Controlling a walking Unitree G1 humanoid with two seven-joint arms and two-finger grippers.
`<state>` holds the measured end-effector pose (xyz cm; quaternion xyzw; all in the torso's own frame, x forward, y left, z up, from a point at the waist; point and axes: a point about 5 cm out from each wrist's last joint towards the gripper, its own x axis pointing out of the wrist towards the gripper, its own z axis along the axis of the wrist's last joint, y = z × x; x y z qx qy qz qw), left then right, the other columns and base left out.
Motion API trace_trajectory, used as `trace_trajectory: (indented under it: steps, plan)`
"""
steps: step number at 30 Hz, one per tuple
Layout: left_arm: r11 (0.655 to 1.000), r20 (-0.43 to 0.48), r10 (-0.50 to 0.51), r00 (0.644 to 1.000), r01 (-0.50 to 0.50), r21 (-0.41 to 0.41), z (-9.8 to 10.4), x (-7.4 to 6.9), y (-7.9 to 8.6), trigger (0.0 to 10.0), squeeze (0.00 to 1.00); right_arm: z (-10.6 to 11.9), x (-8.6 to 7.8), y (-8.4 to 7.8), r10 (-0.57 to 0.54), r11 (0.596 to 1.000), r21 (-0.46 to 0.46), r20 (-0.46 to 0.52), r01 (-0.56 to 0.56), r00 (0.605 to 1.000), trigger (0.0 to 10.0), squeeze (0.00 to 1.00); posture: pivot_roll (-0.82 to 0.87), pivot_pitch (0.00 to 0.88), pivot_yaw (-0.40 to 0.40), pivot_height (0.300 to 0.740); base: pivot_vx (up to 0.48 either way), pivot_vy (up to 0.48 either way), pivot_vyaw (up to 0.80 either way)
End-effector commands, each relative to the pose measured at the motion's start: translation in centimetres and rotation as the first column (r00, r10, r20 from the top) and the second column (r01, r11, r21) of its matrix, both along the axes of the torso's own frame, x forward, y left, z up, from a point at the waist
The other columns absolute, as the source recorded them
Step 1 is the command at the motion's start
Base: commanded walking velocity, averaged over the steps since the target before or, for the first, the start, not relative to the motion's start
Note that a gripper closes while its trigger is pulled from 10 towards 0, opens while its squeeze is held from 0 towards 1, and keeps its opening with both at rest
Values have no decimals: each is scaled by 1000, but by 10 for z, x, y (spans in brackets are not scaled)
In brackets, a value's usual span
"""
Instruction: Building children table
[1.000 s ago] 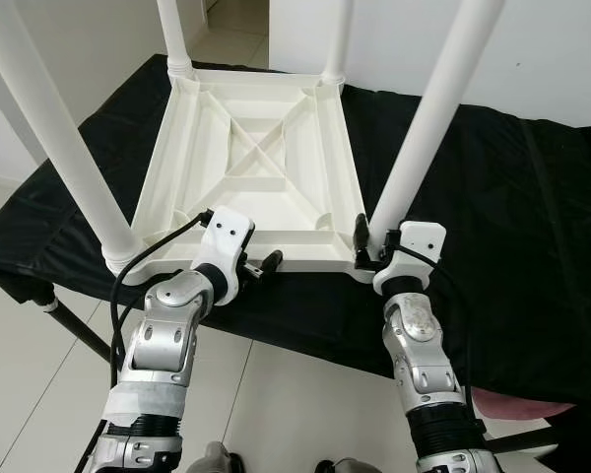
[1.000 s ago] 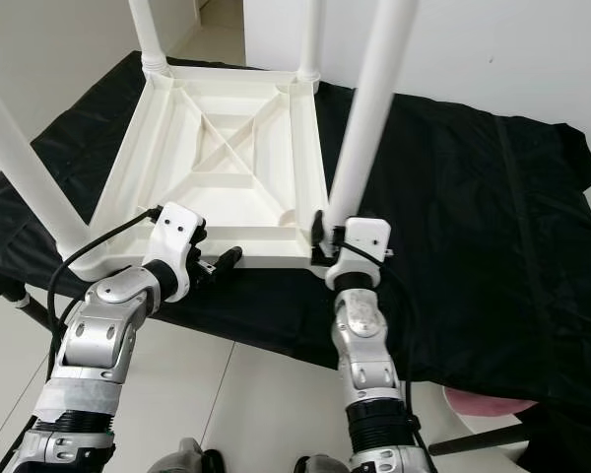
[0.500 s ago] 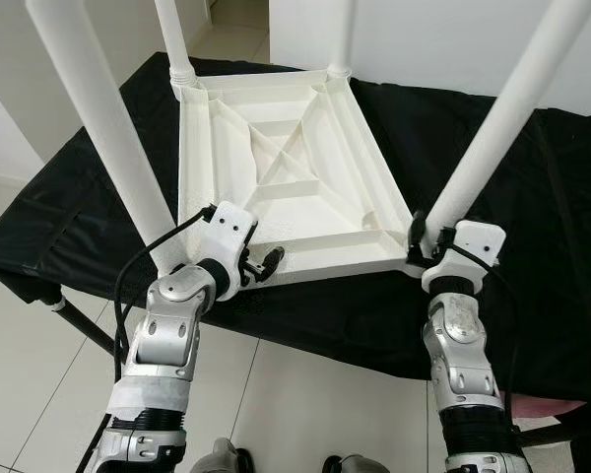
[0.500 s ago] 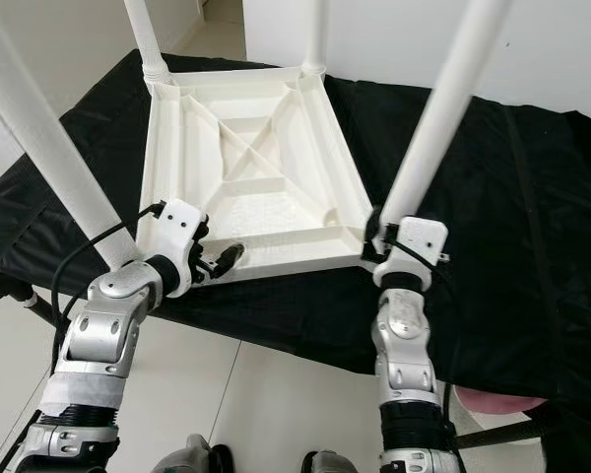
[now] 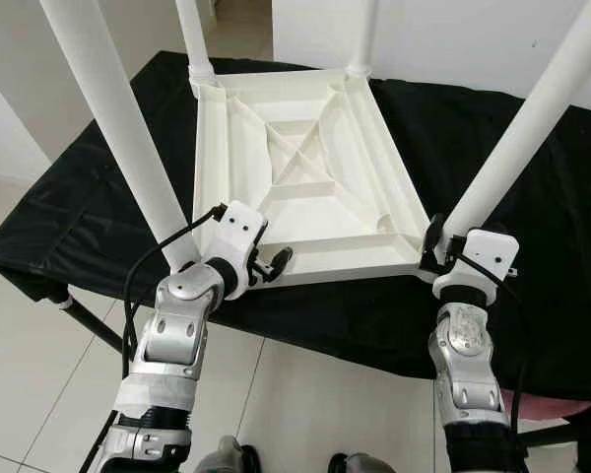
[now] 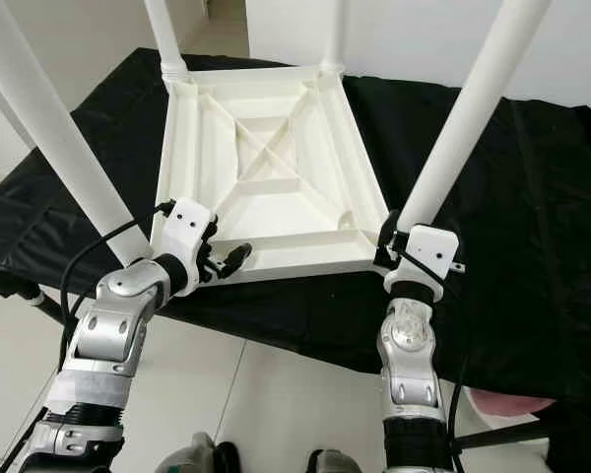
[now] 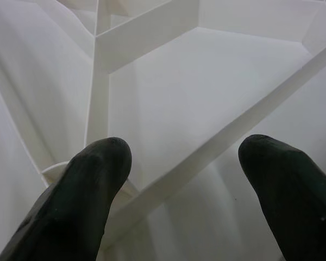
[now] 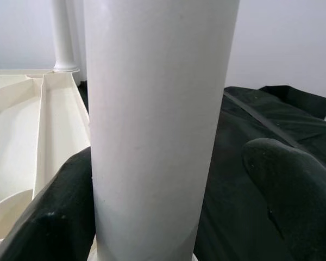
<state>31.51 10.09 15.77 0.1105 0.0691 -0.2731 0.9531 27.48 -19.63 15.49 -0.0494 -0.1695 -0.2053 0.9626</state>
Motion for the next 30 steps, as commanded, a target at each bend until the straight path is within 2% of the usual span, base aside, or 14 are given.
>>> trace_trajectory:
  steps: [1, 4, 6, 7, 8, 10, 15, 18, 19, 20, 21, 23, 26, 30]
  plan:
    - [975, 16, 215, 976, -216, 44, -6, 5, 24, 10000, 0, -10, -11, -24, -138, 990, 31, -36, 139, 990, 10000, 0, -130, 114, 71, 740, 0, 0, 0]
    - [980, 11, 194, 981, -194, 33, -7, 4, 22, 10000, 0, -14, -6, -15, -61, 997, 52, -58, 64, 996, 10000, 0, -134, 115, 75, 740, 0, 0, 0]
    - [990, 7, 144, 990, -144, -9, -5, 2, 15, 10000, 0, -14, 5, 4, 125, 990, 70, -75, -120, 989, 10000, 0, -134, 115, 75, 740, 0, 0, 0]
    - [990, 7, 144, 990, -144, -9, -5, 2, 15, 10000, 0, -14, 5, 4, 125, 990, 70, -75, -120, 989, 10000, 0, -134, 115, 75, 740, 0, 0, 0]
    - [996, 9, 71, 997, -70, -56, -2, -3, 7, 10000, 0, -12, 13, 18, 283, 957, 86, -82, -276, 956, 10000, 0, -127, 115, 72, 740, 0, 0, 0]
    - [997, 12, 34, 999, -33, -76, -1, -7, 3, 10000, 0, -11, 15, 22, 339, 939, 92, -83, -331, 937, 10000, 0, -127, 115, 72, 740, 0, 0, 0]
    - [992, 27, -61, 998, 64, -111, 3, -16, -6, 10000, 0, -8, 16, 26, 425, 903, 102, -82, -417, 901, 10000, 0, -117, 116, 64, 740, 0, 0, 0]
    - [960, 71, -244, 967, 251, -125, 8, -39, -17, 10000, 0, -1, 14, 24, 501, 866, 56, -78, -498, 862, 10000, 0, -102, 118, 50, 740, 0, 0, 0]
    - [960, 71, -244, 967, 251, -125, 8, -39, -17, 10000, 0, -1, 14, 24, 501, 866, 56, -78, -498, 862, 10000, 0, -102, 118, 50, 740, 0, 0, 0]
    - [936, 92, -321, 943, 331, -125, 10, -51, -22, 10000, 0, 1, 12, 23, 530, 848, 24, -86, -530, 844, 10000, 0, -102, 118, 50, 740, 0, 0, 0]
    - [930, 97, -336, 937, 346, -124, 10, -53, -23, 10000, 0, 2, 11, 23, 539, 842, 20, -88, -539, 838, 10000, 0, -102, 118, 50, 740, 0, 0, 0]
    - [928, 99, -340, 935, 351, -122, 11, -53, -23, 10000, 0, 2, 11, 23, 542, 840, 19, -89, -543, 836, 10000, 0, -102, 118, 50, 740, 0, 0, 0]
    - [889, 83, -438, 895, 445, -107, 8, -66, -27, 10000, 0, 2, 9, 15, 537, 843, 12, -85, -538, 840, 10000, 0, -102, 118, 50, 740, 0, 0, 0]
    - [888, 72, -449, 891, 453, -75, 5, -68, -28, 10000, 0, 3, 6, 14, 528, 849, 9, -79, -529, 846, 10000, 0, -91, 129, 35, 740, 0, 0, 0]
